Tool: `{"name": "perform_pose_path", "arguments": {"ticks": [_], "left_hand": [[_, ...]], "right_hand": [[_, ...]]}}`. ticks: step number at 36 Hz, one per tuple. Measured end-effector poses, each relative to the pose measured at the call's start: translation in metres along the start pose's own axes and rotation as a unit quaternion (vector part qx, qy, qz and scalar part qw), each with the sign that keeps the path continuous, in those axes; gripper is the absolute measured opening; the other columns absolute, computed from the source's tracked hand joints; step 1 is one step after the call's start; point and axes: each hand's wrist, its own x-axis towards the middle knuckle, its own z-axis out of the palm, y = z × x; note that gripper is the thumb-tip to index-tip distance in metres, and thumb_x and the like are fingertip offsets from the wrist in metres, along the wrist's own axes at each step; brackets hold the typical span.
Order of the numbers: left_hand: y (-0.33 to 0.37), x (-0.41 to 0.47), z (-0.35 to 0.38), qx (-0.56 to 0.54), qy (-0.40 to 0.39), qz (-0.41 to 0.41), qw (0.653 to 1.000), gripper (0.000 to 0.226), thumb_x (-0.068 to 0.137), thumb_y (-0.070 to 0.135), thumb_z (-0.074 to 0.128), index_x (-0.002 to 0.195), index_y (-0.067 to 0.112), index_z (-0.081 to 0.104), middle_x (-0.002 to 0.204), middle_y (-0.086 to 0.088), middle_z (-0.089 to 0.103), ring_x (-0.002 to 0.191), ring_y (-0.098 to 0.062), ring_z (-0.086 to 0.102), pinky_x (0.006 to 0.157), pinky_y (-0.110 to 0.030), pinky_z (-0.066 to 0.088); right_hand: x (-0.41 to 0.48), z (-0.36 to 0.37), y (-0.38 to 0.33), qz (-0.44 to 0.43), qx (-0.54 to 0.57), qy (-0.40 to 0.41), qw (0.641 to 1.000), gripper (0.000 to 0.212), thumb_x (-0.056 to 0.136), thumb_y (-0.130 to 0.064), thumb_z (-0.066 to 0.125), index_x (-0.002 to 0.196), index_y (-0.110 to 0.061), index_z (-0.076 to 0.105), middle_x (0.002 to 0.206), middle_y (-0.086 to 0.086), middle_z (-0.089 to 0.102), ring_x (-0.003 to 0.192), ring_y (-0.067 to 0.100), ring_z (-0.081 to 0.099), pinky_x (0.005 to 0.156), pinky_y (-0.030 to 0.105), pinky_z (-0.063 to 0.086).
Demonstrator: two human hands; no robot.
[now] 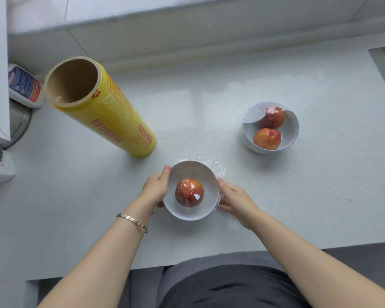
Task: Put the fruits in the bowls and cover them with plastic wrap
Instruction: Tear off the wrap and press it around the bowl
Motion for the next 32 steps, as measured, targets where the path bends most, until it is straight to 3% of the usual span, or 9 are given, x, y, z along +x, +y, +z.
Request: {"name": "perform_pose_path", "arguments": {"ticks": [6,10,14,18,20,22,26,29,32], "left_hand": [[-0.010,-0.014,0.003,-0.019,0.005,0.065,0.998,0.060,0.093,0.055,0.037,0.096,0.001,0.061,0.089,-0.015,0.063,0.080,-0.024,0.059,0.082,-0.055,0.051],[-0.002,-0.031,0.005,-0.041,-0.003,0.098,0.994,0.042,0.094,0.048,0.035,0.104,0.016,0.059,0.102,0.000,0.060,0.097,-0.021,0.059,0.088,-0.051,0.051],[0.005,-0.047,-0.003,-0.093,-0.047,0.125,0.987,0.081,0.066,0.080,0.042,0.108,0.013,0.057,0.104,-0.012,0.062,0.088,-0.021,0.059,0.077,-0.044,0.049],[0.013,-0.065,-0.003,-0.133,-0.076,0.186,0.971,0.077,0.066,0.075,0.050,0.105,0.010,0.064,0.109,-0.011,0.067,0.100,-0.021,0.061,0.095,-0.039,0.044],[0.014,-0.072,-0.001,-0.151,-0.081,0.199,0.965,0.057,0.074,0.066,0.060,0.097,0.014,0.068,0.099,-0.005,0.069,0.095,-0.018,0.061,0.089,-0.031,0.046],[0.012,-0.074,0.001,-0.167,-0.079,0.199,0.962,0.042,0.071,0.060,0.066,0.085,0.020,0.068,0.087,-0.001,0.067,0.085,-0.016,0.060,0.078,-0.028,0.047],[0.005,-0.080,0.005,-0.164,-0.066,0.207,0.962,0.051,0.050,0.067,0.066,0.070,0.020,0.066,0.069,0.006,0.066,0.065,-0.009,0.058,0.063,-0.022,0.045],[0.000,-0.087,0.010,-0.188,-0.042,0.229,0.954,0.045,0.053,0.060,0.070,0.068,0.017,0.066,0.060,0.011,0.065,0.058,0.001,0.058,0.057,-0.013,0.045],[-0.005,-0.093,0.012,-0.197,-0.017,0.252,0.947,0.049,0.047,0.058,0.070,0.074,0.018,0.069,0.065,0.011,0.069,0.064,0.000,0.062,0.061,-0.013,0.047]], "right_hand": [[-0.009,-0.001,-0.005,-0.033,0.018,0.006,0.999,0.025,0.093,-0.030,0.050,0.108,-0.013,0.061,0.095,0.008,0.062,0.082,0.021,0.058,0.072,0.032,0.051],[-0.022,-0.007,-0.018,-0.122,-0.064,0.040,0.990,0.026,0.089,-0.025,0.057,0.110,-0.010,0.061,0.084,-0.003,0.060,0.070,0.006,0.058,0.066,0.023,0.049],[-0.039,-0.012,-0.027,-0.195,-0.090,0.020,0.976,0.030,0.087,-0.016,0.059,0.117,-0.012,0.058,0.085,0.000,0.067,0.070,0.001,0.060,0.069,0.011,0.046],[-0.054,-0.013,-0.030,-0.220,-0.116,0.009,0.969,0.062,0.075,-0.055,0.064,0.121,-0.014,0.058,0.078,0.022,0.058,0.075,0.016,0.053,0.075,0.024,0.042],[-0.060,-0.013,-0.030,-0.227,-0.145,0.013,0.963,0.063,0.067,-0.061,0.062,0.116,-0.021,0.061,0.085,0.018,0.062,0.075,0.013,0.056,0.080,0.027,0.043],[-0.066,-0.013,-0.031,-0.234,-0.164,0.019,0.958,0.038,0.073,-0.053,0.067,0.106,-0.035,0.061,0.098,0.007,0.062,0.077,0.008,0.060,0.079,0.015,0.043],[-0.077,-0.016,-0.033,-0.249,-0.187,-0.015,0.950,0.026,0.067,-0.050,0.071,0.092,-0.055,0.063,0.117,0.006,0.058,0.100,0.014,0.063,0.085,0.020,0.050],[-0.084,-0.019,-0.037,-0.223,-0.174,-0.049,0.958,0.029,0.067,-0.043,0.077,0.094,-0.046,0.066,0.120,0.005,0.059,0.095,0.015,0.066,0.085,0.026,0.052],[-0.090,-0.023,-0.044,-0.198,-0.149,-0.090,0.965,0.031,0.071,-0.031,0.073,0.100,-0.030,0.064,0.106,0.001,0.067,0.085,0.004,0.065,0.078,0.015,0.049]]}}
